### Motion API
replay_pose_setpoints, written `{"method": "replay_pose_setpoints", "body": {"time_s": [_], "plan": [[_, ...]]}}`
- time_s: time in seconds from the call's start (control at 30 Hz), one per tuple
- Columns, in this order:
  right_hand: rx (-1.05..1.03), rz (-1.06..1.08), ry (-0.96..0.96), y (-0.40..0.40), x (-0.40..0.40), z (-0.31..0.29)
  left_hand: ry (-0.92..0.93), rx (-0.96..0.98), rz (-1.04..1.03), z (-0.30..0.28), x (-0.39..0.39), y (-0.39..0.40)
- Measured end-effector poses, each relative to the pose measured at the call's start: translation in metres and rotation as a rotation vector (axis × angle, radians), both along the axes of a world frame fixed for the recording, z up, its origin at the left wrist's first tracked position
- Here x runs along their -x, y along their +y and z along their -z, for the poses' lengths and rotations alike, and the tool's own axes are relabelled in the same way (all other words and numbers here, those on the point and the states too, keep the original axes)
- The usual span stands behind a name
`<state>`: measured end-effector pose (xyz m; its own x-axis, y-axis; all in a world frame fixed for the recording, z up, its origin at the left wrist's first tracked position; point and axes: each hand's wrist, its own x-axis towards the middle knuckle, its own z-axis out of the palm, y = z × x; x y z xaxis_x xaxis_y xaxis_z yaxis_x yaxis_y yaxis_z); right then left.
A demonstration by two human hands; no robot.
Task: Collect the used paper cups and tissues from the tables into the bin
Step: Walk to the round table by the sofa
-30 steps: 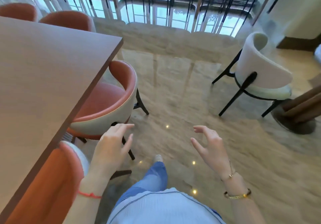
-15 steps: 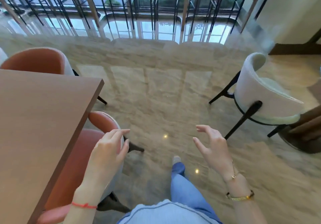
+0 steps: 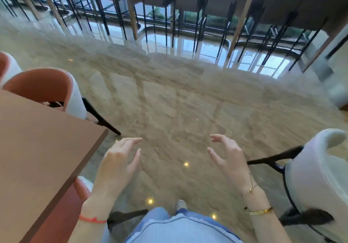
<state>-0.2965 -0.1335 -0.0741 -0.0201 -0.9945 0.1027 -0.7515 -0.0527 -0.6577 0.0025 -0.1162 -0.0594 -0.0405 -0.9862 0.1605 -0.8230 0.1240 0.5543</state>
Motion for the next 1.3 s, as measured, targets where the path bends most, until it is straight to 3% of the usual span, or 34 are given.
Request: {"method": "replay_pose_setpoints", "body": {"time_s": [0.5,0.77,1.3], "plan": [[-0.019,-0.276,0.003,-0.344,-0.027,0.023,0.023,0.008,-0.258,0.022,-0.011,-0.278],[0.027,-0.340,0.004,-0.543,-0.077,0.009,-0.011,0.029,-0.321,0.004,-0.052,-0.457],[-0.022,-0.573,0.033,-0.870,-0.209,0.028,-0.010,-0.029,-0.548,0.015,-0.156,-0.723]]}}
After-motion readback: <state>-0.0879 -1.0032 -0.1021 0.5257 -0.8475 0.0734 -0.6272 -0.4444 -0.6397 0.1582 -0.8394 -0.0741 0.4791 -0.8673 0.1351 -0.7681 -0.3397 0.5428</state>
